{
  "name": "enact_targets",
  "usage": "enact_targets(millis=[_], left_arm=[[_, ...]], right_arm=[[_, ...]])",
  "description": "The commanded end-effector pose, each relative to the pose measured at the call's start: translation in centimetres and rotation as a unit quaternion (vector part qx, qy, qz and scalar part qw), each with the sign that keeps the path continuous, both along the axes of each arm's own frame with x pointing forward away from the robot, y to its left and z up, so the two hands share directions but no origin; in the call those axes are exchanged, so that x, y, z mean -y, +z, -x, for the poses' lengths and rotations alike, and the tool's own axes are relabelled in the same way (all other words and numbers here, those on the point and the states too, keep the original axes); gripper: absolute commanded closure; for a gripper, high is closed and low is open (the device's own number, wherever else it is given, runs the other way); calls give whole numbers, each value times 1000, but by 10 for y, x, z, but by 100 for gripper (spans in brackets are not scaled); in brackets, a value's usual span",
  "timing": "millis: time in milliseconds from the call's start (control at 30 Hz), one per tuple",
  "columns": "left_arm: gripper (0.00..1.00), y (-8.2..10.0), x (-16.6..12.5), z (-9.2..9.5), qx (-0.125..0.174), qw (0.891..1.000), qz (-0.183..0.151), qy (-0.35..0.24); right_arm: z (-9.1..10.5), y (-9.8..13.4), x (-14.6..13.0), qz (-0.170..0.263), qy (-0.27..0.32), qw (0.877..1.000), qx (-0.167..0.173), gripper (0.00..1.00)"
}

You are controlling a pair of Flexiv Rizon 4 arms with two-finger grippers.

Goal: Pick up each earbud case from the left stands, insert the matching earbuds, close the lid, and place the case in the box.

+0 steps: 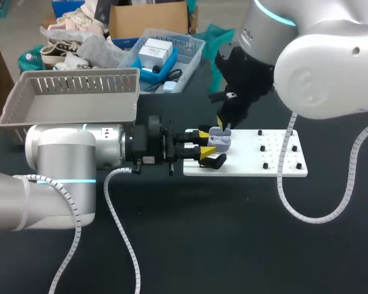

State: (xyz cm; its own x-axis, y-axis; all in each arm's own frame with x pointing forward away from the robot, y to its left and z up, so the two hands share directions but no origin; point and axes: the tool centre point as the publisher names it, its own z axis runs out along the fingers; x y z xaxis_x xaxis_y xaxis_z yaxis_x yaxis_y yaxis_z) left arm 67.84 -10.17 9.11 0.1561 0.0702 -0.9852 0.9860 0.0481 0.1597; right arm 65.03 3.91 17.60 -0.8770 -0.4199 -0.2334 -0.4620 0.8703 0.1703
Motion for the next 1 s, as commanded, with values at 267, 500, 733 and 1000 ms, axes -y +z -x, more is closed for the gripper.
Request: enact_targets(millis=[267,500,733,1000], left_arm=[[100,-1,0,-1,0,1000,1,0],[100,-1,0,-1,0,1000,1,0],[100,-1,0,-1,0,1000,1,0],[100,-1,0,-1,0,1000,1,0]], right_arm=[[-4,-5,1,11,4,1000,2,100],[-10,-9,5,-9,35,999,-10,100],[-12,-10,3,-11,65,998,-21,100],[-15,-9,-2,-8,84,996,-24,100]])
